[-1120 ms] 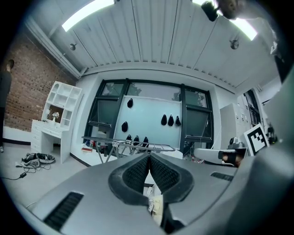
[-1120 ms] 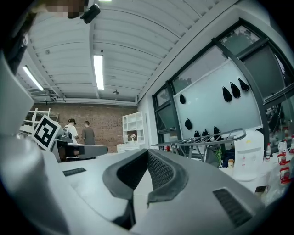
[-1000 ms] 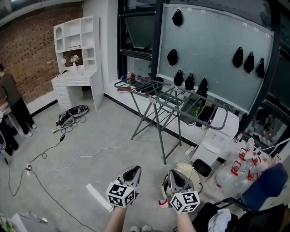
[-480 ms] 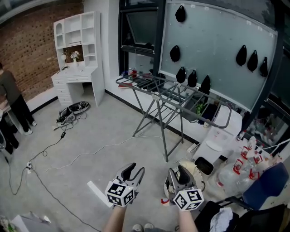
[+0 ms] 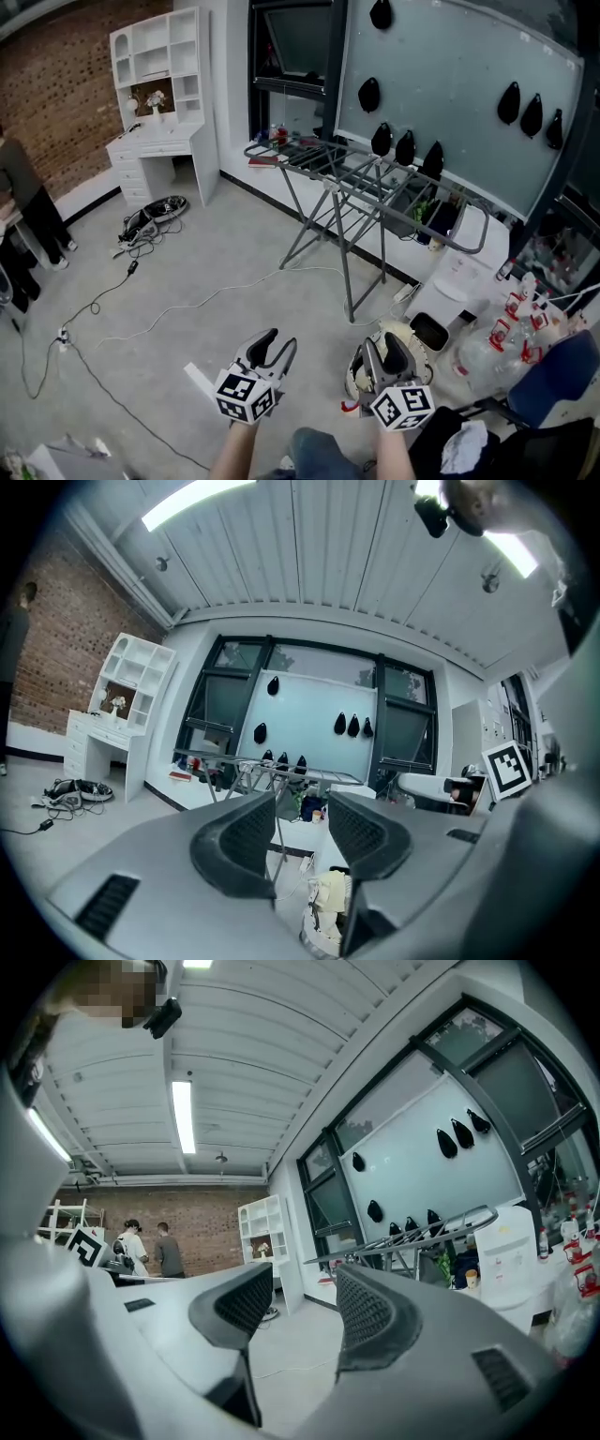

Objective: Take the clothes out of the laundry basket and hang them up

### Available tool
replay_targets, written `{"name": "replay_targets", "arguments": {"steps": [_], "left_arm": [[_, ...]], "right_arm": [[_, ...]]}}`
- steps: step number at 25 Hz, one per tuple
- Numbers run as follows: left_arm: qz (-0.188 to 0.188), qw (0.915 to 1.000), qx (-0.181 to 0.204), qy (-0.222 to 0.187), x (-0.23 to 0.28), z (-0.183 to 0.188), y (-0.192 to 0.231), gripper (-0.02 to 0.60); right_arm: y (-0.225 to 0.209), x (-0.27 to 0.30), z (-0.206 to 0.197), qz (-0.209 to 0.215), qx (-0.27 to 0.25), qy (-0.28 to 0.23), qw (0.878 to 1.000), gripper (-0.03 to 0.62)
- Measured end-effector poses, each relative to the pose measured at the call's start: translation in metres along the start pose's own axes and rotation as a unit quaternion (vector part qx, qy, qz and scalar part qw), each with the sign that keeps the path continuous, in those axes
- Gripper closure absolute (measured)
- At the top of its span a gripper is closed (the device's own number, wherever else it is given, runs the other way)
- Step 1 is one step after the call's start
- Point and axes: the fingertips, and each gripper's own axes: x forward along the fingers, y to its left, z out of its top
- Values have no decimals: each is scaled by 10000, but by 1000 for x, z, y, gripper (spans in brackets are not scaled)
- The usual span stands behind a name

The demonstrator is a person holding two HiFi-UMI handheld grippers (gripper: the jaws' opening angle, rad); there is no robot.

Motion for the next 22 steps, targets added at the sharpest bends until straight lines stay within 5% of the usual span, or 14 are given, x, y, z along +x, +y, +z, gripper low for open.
{"name": "replay_targets", "arguments": {"steps": [12, 22], "left_arm": [[111, 9999, -76, -31, 44, 7, 44, 410], [77, 9998, -81, 164, 175, 14, 113, 410]], "right_arm": [[-24, 64, -3, 17, -47, 54, 10000, 398], [-99, 198, 9, -51, -107, 20, 9999, 398]]}}
